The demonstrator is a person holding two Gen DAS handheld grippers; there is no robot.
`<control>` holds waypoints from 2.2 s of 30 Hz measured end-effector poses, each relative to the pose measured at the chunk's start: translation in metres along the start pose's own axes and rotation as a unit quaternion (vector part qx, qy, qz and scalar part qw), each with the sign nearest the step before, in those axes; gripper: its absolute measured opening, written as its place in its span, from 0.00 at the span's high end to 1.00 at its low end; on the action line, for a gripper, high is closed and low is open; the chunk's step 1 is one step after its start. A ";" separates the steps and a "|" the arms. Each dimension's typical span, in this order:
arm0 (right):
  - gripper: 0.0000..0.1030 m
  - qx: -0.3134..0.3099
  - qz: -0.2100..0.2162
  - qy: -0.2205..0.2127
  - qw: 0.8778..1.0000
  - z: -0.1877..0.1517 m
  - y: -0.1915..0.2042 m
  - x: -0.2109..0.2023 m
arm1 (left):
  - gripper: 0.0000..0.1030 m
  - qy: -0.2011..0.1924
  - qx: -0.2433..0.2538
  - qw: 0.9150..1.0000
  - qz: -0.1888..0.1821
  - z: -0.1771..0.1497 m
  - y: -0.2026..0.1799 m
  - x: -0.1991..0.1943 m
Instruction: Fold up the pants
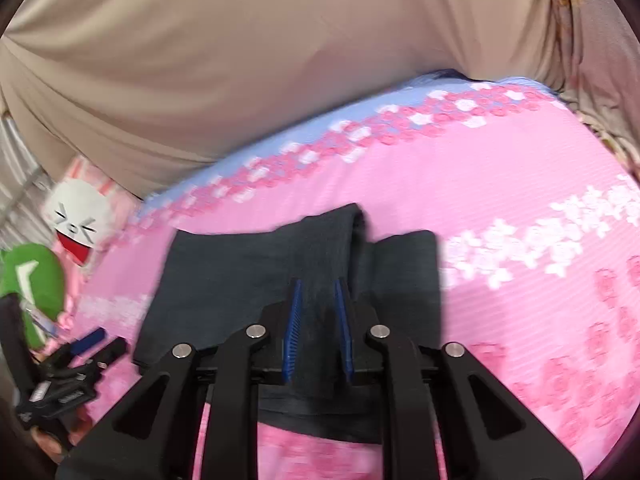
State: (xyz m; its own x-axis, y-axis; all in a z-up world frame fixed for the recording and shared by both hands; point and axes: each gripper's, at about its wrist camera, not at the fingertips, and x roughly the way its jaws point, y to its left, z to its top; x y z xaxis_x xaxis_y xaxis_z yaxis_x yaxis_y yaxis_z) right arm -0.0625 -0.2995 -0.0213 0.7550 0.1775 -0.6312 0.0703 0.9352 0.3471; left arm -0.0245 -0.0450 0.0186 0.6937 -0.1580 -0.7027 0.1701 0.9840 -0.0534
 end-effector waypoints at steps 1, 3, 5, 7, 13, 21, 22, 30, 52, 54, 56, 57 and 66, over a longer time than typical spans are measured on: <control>0.82 0.023 -0.020 0.009 0.999 -0.007 -0.014 0.004 | 0.16 0.009 0.008 1.000 -0.003 -0.001 -0.007 0.006; 0.80 0.060 0.016 0.002 0.998 -0.020 -0.031 -0.007 | 0.16 0.021 0.016 1.000 -0.009 -0.005 -0.015 0.013; 0.79 0.063 0.028 -0.013 0.998 -0.030 -0.032 -0.021 | 0.16 0.027 0.026 0.999 -0.016 -0.008 -0.022 0.016; 0.79 0.048 0.051 -0.016 0.997 -0.037 -0.024 -0.031 | 0.16 0.025 0.041 0.999 -0.018 -0.012 -0.032 0.019; 0.48 -0.003 0.085 0.022 0.996 -0.039 0.015 0.002 | 0.16 0.034 0.054 0.998 -0.006 -0.018 -0.050 0.032; 0.89 0.011 0.103 -0.004 0.995 -0.021 0.011 0.002 | 0.16 0.031 0.071 0.997 0.000 -0.018 -0.060 0.029; 0.89 0.011 0.110 -0.009 0.994 -0.018 0.011 -0.004 | 0.16 0.030 0.073 0.997 0.001 -0.017 -0.063 0.029; 0.90 0.011 0.172 -0.011 0.985 -0.004 0.025 -0.010 | 0.16 0.020 0.093 0.995 -0.011 -0.009 -0.089 0.032; 0.47 -0.118 0.061 0.045 0.990 0.006 0.040 0.051 | 0.94 -0.035 -0.032 0.992 -0.113 0.092 -0.038 0.013; 0.74 -0.105 0.072 0.073 0.989 0.007 0.042 0.073 | 0.95 -0.034 -0.032 0.992 -0.116 0.094 -0.037 0.013; 0.96 -0.098 0.082 0.074 0.989 0.009 0.047 0.071 | 0.95 -0.033 -0.027 0.992 -0.120 0.098 -0.037 0.012; 0.96 -0.096 0.090 0.058 0.990 0.011 0.050 0.059 | 0.95 -0.034 -0.026 0.991 -0.123 0.099 -0.038 0.010; 0.85 -0.044 0.040 0.052 0.997 -0.017 0.003 0.042 | 0.94 0.040 0.048 0.979 -0.194 0.053 -0.099 0.029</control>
State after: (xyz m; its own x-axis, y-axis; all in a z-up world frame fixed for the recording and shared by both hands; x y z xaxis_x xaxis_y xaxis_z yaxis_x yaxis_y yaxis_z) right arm -0.0420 -0.2839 -0.0584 0.6845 0.2793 -0.6734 -0.0491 0.9392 0.3397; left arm 0.0159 -0.1511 0.0413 0.5075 -0.5068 -0.6969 0.4768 0.8388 -0.2627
